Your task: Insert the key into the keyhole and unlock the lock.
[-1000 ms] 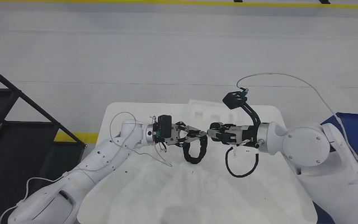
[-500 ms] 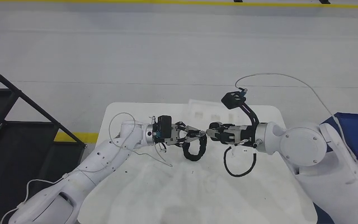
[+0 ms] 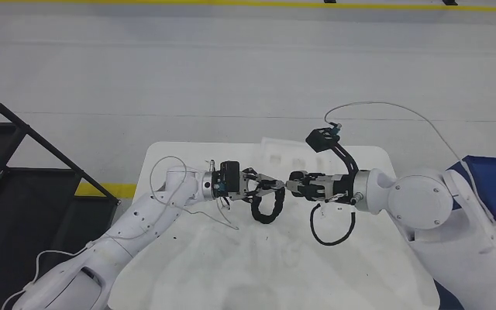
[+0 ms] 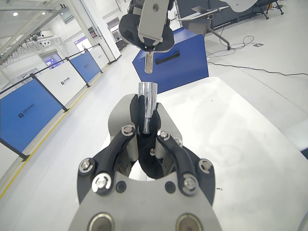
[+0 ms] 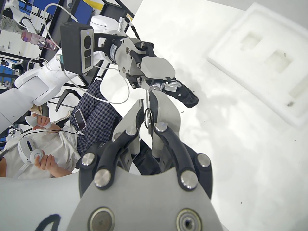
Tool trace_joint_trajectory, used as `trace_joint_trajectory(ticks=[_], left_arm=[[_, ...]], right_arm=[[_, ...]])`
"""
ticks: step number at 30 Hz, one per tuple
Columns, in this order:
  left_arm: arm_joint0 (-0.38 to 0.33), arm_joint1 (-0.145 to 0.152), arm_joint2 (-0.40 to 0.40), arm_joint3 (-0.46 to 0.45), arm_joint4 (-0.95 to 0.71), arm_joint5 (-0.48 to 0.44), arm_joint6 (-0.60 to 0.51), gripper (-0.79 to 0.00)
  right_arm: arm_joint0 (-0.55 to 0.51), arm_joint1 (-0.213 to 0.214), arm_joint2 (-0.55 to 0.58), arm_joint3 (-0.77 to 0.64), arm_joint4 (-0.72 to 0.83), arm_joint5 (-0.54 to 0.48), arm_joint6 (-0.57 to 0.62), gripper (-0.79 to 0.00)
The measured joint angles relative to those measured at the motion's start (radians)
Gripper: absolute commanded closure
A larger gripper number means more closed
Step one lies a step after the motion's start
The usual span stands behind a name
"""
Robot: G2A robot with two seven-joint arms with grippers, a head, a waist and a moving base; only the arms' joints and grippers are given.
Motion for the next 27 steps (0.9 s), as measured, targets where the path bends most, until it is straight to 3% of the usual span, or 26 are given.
trace_joint_trajectory(ticks=[27], left_arm=[[0.073,0.032,-0.108,-0.131,0.061,0.004,-0.114,0.0]], right_arm=[[0.067,-0.005,-0.059,0.017,-0.044,0.034,0.039,0.0]])
